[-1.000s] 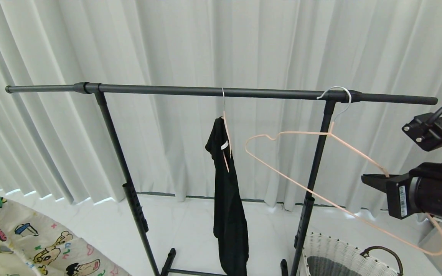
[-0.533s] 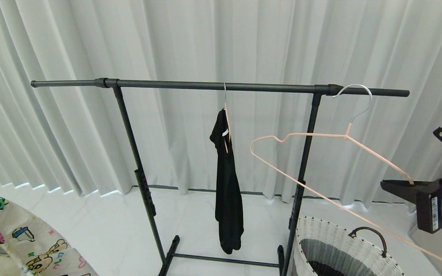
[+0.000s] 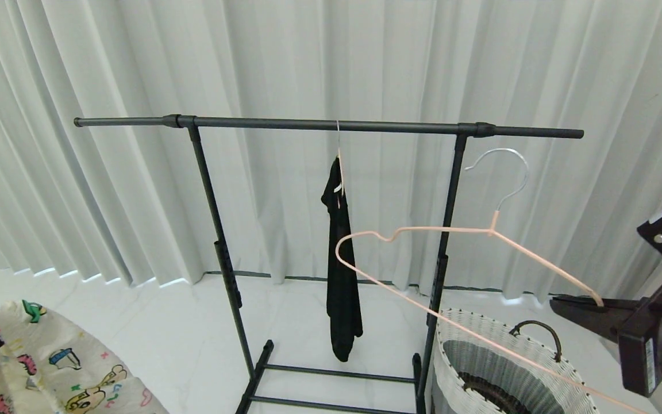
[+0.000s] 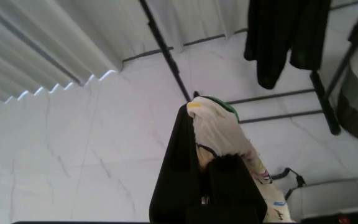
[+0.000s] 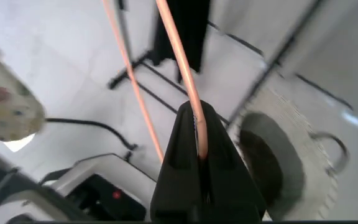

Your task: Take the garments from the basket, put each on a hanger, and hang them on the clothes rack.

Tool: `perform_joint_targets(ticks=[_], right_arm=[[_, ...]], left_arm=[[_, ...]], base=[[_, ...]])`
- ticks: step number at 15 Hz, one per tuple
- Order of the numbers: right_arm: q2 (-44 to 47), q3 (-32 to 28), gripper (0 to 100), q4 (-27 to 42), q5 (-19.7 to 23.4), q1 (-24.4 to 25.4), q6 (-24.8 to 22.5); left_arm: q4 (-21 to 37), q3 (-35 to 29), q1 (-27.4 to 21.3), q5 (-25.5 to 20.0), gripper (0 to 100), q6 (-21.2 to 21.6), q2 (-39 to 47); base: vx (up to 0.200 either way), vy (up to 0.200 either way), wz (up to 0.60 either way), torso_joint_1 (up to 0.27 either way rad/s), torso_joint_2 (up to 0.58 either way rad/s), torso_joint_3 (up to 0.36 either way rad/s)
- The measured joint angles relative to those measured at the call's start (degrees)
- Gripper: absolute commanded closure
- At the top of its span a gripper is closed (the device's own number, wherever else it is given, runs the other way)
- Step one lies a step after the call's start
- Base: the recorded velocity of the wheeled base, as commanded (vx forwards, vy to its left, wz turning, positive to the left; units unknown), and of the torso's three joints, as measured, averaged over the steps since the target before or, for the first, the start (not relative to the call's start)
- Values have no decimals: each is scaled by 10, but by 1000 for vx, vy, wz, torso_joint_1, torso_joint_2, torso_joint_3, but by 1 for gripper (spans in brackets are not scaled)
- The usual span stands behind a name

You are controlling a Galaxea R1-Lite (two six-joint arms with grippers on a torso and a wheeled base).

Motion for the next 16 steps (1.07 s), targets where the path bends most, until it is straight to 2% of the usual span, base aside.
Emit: perform_joint_targets(ticks=[2,4,6,8,10,12,16], right_arm=[[3,26,100,-47,0,57,2],[12,52,100,-94,0,102,5],[24,64,100,-131,0,139,18],[41,67,100,-169,0,172,35],[59,68,100,-191,0,188,38],[78,66,100,-209,0,193,39],[144,57,100,-293,-3,189,61]], left_arm=[[-15,-1,-16,0,100,-19,25],[-39,-13,-20,3,100,-56,68],[-49,-47,-21,22,100,-105,126],[-51,-104,-21,60,100,-167,199],[-53,-168,-22,92,100,-225,263],[-53,-216,-31,102,100,-268,308],[-53,-244,-52,104,100,-286,345]], base=[[0,0,0,0,0,0],[0,0,0,0,0,0],[0,0,0,0,0,0],[0,0,0,0,0,0],[0,0,0,0,0,0],[0,0,0,0,0,0],[0,0,0,0,0,0]])
